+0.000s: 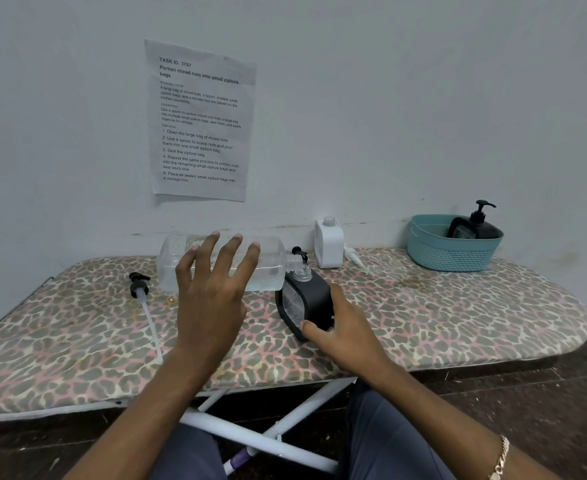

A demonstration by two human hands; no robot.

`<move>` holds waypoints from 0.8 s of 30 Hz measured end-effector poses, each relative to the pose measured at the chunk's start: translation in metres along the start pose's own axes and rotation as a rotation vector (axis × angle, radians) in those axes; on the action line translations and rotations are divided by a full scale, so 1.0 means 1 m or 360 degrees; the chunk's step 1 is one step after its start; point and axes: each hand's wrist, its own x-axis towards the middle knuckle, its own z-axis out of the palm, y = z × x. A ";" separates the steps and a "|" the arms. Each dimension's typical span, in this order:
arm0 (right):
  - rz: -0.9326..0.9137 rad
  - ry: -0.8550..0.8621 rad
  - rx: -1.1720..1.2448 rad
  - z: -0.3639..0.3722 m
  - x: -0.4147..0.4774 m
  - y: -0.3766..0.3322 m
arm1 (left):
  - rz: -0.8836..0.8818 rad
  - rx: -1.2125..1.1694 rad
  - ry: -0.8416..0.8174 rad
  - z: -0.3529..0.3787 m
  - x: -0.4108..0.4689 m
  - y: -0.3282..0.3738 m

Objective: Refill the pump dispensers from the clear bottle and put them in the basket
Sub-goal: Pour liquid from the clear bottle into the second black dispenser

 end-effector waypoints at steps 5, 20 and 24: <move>0.0002 -0.0005 0.0001 0.000 0.000 0.000 | -0.0007 -0.0002 -0.0001 0.000 0.000 0.000; -0.0016 -0.0010 -0.0003 0.000 0.000 -0.001 | -0.0011 0.0001 0.0012 -0.003 0.001 0.002; -0.0015 -0.0002 -0.0003 0.000 -0.001 -0.001 | -0.0014 0.0003 0.0021 -0.002 0.001 0.001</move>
